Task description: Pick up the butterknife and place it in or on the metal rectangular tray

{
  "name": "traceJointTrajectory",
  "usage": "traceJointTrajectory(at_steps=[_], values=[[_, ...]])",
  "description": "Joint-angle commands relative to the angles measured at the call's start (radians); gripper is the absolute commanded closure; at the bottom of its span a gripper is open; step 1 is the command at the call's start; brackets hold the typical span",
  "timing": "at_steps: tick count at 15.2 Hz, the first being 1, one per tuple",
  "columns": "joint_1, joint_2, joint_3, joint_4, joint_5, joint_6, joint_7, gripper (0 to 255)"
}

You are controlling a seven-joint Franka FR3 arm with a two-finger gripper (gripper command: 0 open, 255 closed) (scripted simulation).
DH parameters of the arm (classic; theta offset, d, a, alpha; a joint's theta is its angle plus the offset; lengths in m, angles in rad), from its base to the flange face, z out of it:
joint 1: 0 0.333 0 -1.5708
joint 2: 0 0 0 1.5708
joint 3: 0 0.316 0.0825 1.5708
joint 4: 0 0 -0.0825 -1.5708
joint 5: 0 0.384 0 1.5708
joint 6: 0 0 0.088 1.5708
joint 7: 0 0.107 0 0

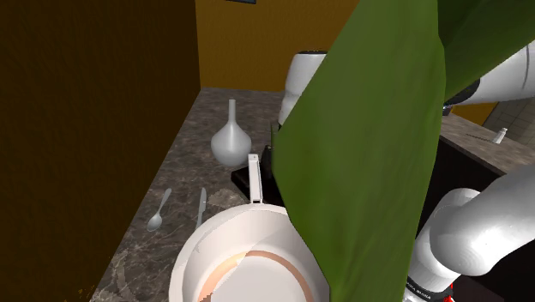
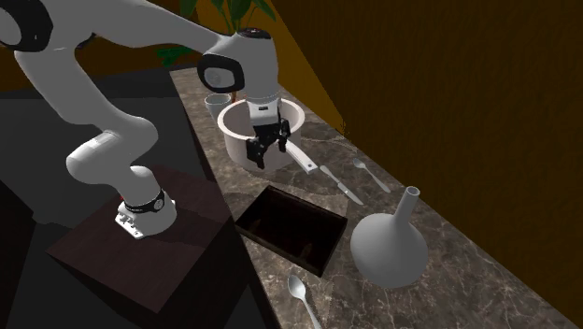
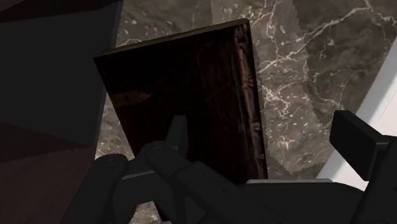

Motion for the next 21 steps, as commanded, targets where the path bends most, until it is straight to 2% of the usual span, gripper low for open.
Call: traceJointTrajectory(at_steps=[1,6,11,17,21], values=[[-0.003,0.064,0.027,0.017,0.001,0.054,0.056,0],[-0.010,0.255,0.087,0.108,-0.038,0.164,0.207,0],[0.003,0.458,0.115,0.234,-0.122,0.245,0.370,0],[0.066,0.701,0.091,0.433,-0.228,0.295,0.547,0],[0.117,0.843,0.060,0.578,-0.269,0.301,0.627,0]])
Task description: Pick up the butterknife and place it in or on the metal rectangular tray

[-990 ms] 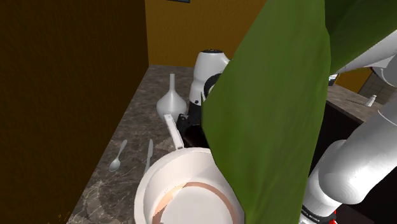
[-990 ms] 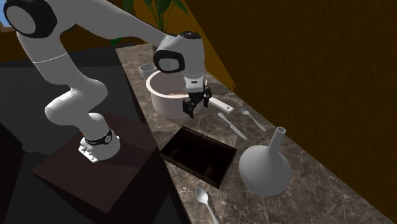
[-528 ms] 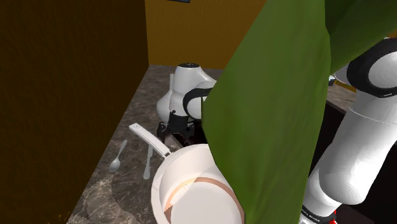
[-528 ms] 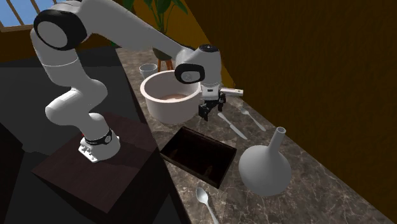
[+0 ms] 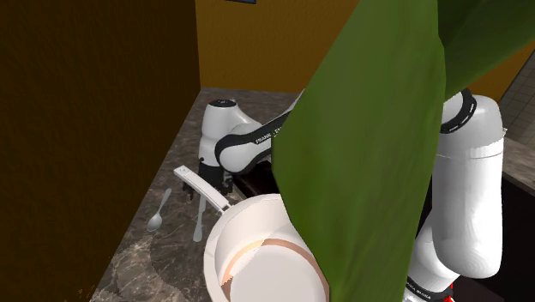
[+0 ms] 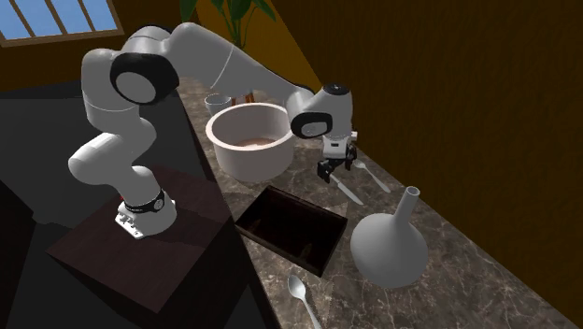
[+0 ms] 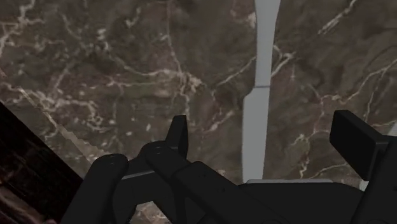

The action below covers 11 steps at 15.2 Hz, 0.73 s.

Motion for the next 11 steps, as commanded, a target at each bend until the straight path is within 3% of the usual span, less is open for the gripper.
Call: traceJointTrajectory(at_steps=[1,11], values=[[0.013,0.045,-0.011,0.043,-0.013,0.004,0.017,0],[0.033,0.111,-0.030,0.051,-0.039,0.060,0.034,0]])
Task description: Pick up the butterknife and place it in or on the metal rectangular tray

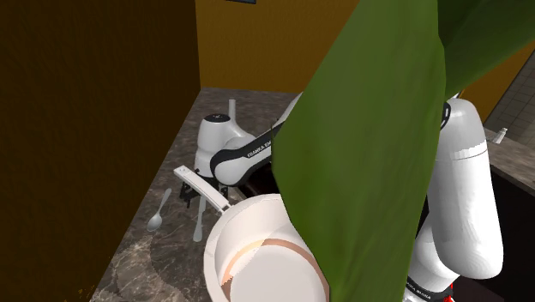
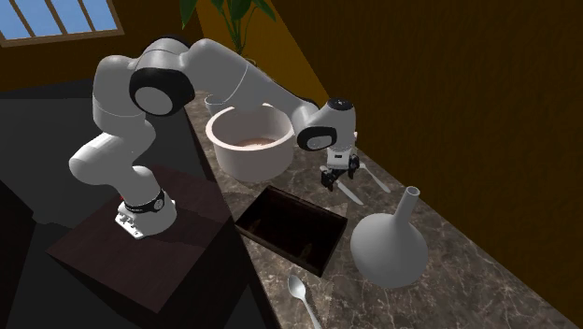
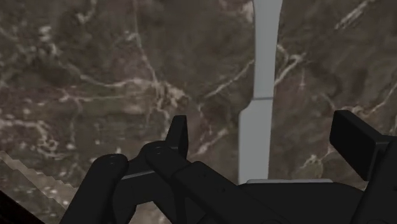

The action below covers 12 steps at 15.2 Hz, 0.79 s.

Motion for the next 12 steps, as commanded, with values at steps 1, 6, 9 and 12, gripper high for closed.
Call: traceJointTrajectory(at_steps=[1,6,9,12], values=[[0.000,0.001,0.000,0.000,0.000,0.001,0.000,0],[0.000,0.001,0.000,0.000,0.000,0.001,0.000,255],[-0.001,-0.002,0.000,-0.004,0.000,0.003,0.000,255],[0.003,0.010,-0.002,0.015,-0.002,-0.004,0.001,255]])
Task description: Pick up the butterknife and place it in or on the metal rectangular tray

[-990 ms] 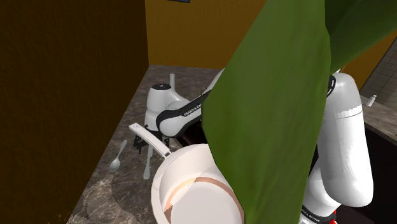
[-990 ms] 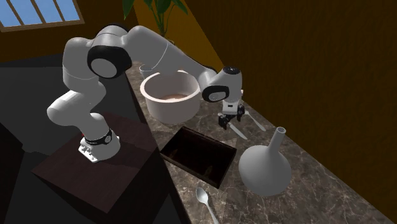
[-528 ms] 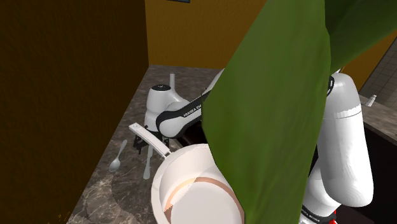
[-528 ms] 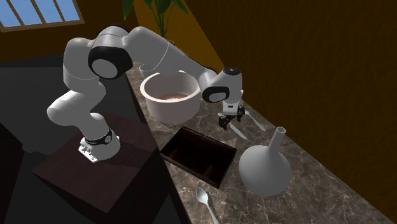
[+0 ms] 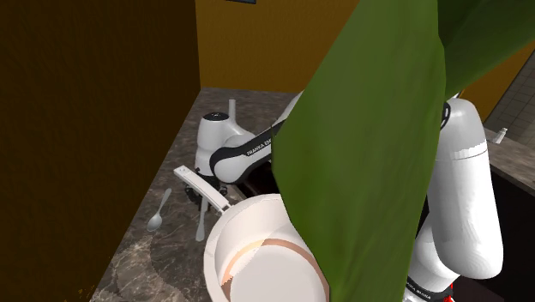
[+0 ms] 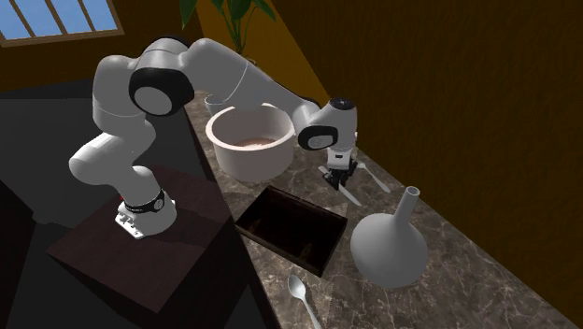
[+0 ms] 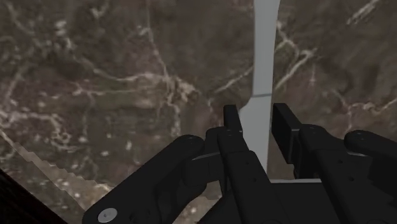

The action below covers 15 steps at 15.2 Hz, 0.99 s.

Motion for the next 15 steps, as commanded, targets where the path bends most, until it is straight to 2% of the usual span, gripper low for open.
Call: traceJointTrajectory(at_steps=[1,15], values=[[0.002,0.012,0.000,0.000,0.000,0.040,-0.001,255],[-0.020,-0.095,0.033,0.027,0.043,-0.091,-0.018,255]])
